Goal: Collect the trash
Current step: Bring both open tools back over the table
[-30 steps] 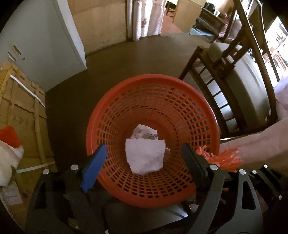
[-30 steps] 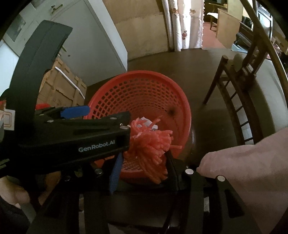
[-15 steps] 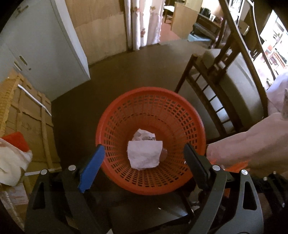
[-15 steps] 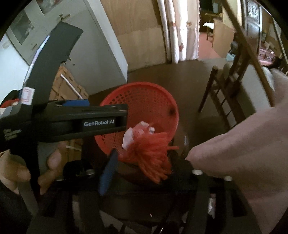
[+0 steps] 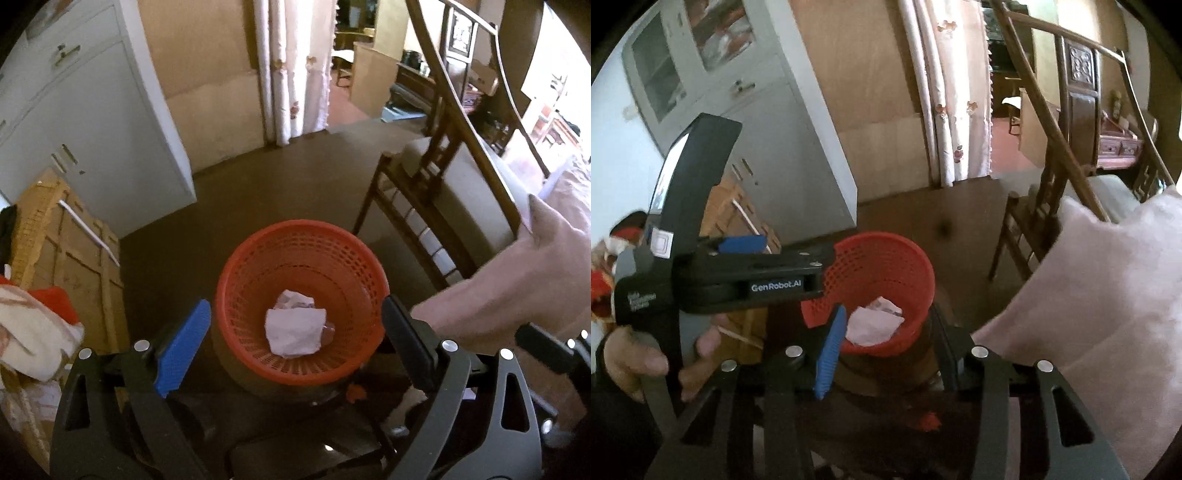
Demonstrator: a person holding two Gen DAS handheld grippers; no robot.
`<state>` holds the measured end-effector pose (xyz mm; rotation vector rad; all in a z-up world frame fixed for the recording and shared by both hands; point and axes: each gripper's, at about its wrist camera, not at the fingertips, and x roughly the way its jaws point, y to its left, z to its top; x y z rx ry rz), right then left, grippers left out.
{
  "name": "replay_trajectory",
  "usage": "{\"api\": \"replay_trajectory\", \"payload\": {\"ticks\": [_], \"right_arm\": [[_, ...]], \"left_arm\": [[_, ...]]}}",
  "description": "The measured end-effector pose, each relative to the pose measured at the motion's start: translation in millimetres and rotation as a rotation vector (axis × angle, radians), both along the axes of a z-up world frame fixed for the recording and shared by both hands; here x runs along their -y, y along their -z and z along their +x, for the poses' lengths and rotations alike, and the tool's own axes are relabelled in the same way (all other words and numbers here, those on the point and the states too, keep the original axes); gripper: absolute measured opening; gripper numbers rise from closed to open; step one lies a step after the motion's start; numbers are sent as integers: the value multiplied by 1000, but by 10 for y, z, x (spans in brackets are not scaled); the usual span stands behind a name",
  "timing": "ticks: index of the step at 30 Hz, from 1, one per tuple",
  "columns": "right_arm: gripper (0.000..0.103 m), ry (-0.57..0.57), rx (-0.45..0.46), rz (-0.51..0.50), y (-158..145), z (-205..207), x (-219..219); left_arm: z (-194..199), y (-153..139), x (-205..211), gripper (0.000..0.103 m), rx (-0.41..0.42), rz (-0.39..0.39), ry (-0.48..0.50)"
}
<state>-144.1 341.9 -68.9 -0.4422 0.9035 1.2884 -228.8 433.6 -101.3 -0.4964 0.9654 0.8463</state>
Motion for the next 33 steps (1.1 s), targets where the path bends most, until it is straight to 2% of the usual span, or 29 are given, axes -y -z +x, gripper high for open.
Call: {"api": "replay_trajectory", "payload": {"ticks": [1,3,7,12,16,21,24,26,30,33], "right_arm": [[50,-9,29,6,-87,-22,70],[63,-7,42,43,-263,-12,204],[64,48,89,72,-571,52,520],[66,162,97,83,-767,322,981],[67,277,127,102,-882,570,1508],[76,443,158,129,-992,848,2214],[77,545,149,123,-1013,980,2571],[77,633,133,131,-1042,1113,2957],[84,789,161,107,-1102,1282,3633],[84,894,185,79,-1137,1447,4130]], "left_arm": [[7,-21,21,90,1,7,8],[38,-116,95,90,13,24,36],[208,-376,338,90,59,49,120],[531,-660,815,90,96,80,256],[833,-850,1274,90,118,107,366],[1254,-1049,1919,91,142,136,524],[1509,-1174,2312,92,175,149,621],[1684,-1228,2581,93,189,157,680],[2006,-1339,3117,93,214,148,800],[2248,-1423,3534,93,235,155,883]]}}
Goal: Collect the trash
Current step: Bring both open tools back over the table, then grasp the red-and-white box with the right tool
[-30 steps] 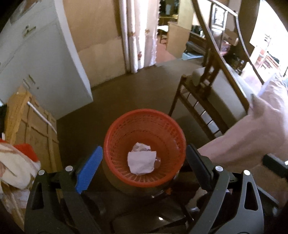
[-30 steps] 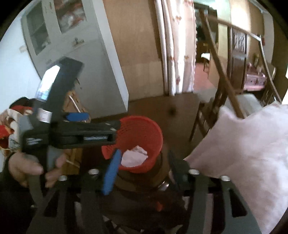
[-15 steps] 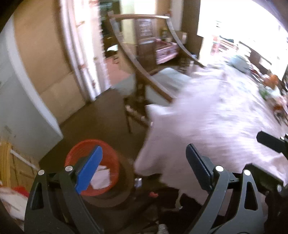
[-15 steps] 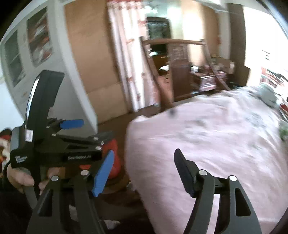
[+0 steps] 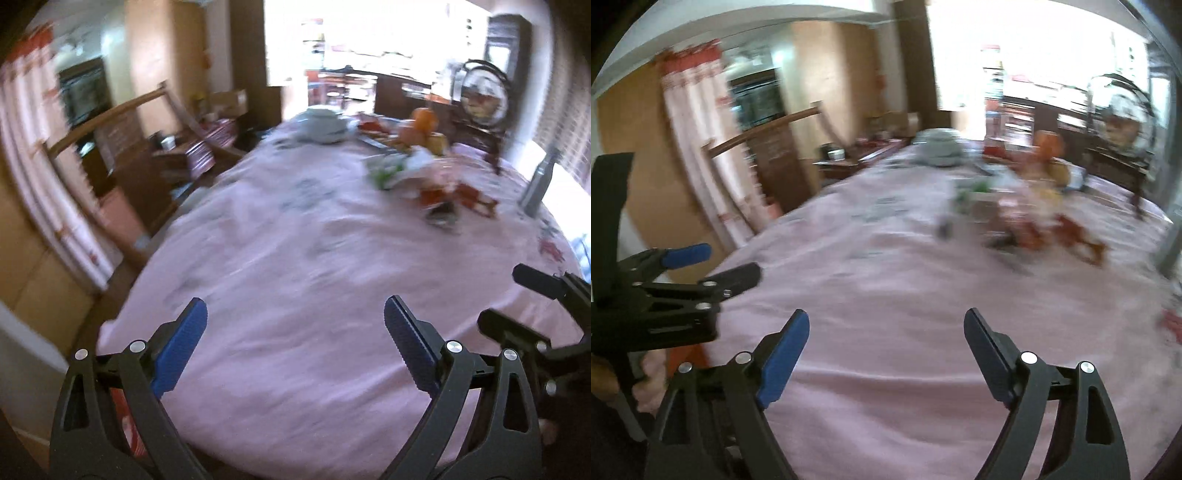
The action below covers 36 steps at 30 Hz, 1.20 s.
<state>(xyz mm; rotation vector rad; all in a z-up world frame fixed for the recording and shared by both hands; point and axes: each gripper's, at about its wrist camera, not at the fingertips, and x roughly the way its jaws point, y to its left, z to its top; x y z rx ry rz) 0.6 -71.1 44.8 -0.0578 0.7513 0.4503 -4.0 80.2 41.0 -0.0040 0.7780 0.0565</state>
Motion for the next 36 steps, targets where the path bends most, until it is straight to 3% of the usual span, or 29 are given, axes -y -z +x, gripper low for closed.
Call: {"api": "replay_trajectory", "payload": {"ticks": [5,11,18,26,36], "right_arm": [[85,171,0,-29,-37,286,813],[85,284,13,-154,17,713,1276],[85,308,43,-215,138,1313,1424],[84,333,33,-273,568,2057,1585],[65,299,-37,-281,904,2641,1726]], "left_arm": [[412,-66,569,94,7,2,116],[939,-103,929,95,-1,-17,178],[1511,101,1123,95,-48,-43,223],[1850,485,1070,95,-144,-90,238],[1929,670,1153,95,-167,-80,285]]}}
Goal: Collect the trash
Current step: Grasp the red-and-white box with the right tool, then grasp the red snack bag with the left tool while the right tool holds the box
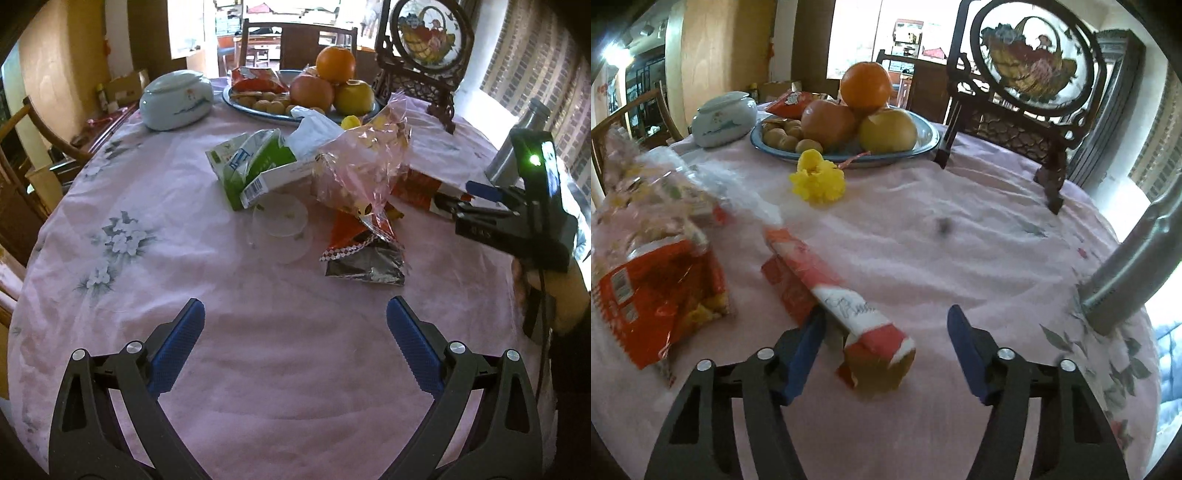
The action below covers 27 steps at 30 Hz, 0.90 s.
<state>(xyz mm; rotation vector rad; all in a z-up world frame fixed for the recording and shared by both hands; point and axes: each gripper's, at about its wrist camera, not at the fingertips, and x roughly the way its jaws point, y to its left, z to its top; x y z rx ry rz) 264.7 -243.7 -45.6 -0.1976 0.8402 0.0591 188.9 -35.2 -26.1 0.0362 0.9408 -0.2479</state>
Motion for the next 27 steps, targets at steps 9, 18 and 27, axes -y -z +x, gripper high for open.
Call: {"api": "replay_trajectory", "payload": {"ticks": [9,18,27], "right_arm": [[10,-5,-55,104,-9,53,37],[10,96,-45,241,-239,-709,154],[10,106,-48,271,-167,-1256,14]], "left_arm": [[76,80,-122,95,-34,-19,-37],[60,78,-143,95,-34,-22,-55],[11,87,112,95,-38,23,-5]]}}
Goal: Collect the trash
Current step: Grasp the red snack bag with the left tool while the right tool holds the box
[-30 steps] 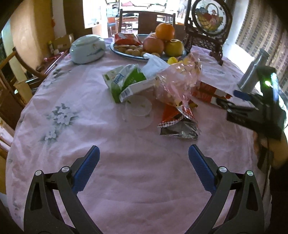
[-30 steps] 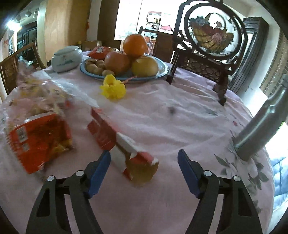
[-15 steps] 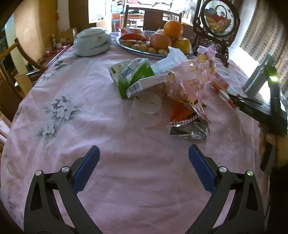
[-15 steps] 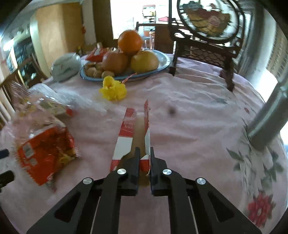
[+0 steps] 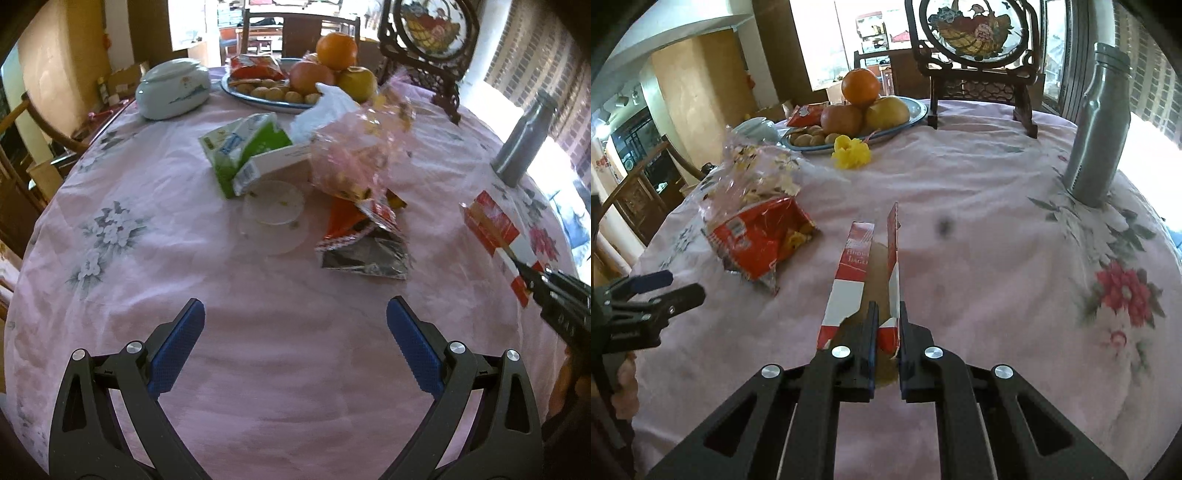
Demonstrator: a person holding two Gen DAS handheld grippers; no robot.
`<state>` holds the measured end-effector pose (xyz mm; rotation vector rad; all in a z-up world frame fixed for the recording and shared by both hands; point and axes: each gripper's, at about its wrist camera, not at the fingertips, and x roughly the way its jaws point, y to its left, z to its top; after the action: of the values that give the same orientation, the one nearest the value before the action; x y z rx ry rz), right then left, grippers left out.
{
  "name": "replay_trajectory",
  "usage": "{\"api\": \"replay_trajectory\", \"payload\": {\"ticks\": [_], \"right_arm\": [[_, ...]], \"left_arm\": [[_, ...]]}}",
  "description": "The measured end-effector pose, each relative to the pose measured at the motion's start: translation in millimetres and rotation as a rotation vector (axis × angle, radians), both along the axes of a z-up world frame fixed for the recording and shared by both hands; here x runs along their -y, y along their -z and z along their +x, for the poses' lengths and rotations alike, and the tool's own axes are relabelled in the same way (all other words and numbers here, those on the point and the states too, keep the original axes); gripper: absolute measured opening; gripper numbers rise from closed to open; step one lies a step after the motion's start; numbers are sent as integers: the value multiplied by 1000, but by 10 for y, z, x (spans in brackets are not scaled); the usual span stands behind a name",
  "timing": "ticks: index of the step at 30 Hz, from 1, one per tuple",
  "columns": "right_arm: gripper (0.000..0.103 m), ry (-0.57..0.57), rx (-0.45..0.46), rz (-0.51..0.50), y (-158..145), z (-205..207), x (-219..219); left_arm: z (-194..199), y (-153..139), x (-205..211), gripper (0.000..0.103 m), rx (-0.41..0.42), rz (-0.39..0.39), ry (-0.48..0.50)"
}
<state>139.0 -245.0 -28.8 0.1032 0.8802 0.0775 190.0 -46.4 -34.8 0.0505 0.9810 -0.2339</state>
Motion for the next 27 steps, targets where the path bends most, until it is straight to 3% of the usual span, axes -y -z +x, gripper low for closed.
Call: {"api": "replay_trajectory", "payload": {"ticks": [5,9,11,17,27], "right_arm": [[10,-8,12,30,26,-25,31],[10,-26,22,54,23,-54,53],[10,-33,21,60,27,-51,57],[10,-50,23,76,30,-47,80],[10,-53,18,95,42,-63,88]], "left_arm": [[-5,-52,120,95,10,-8,23],[24,-31,183,92,44,48,37],[84,26,200,78,32,65,50],[240,179,301,56,21,134,89],[337,107,321,56,12,71,107]]}}
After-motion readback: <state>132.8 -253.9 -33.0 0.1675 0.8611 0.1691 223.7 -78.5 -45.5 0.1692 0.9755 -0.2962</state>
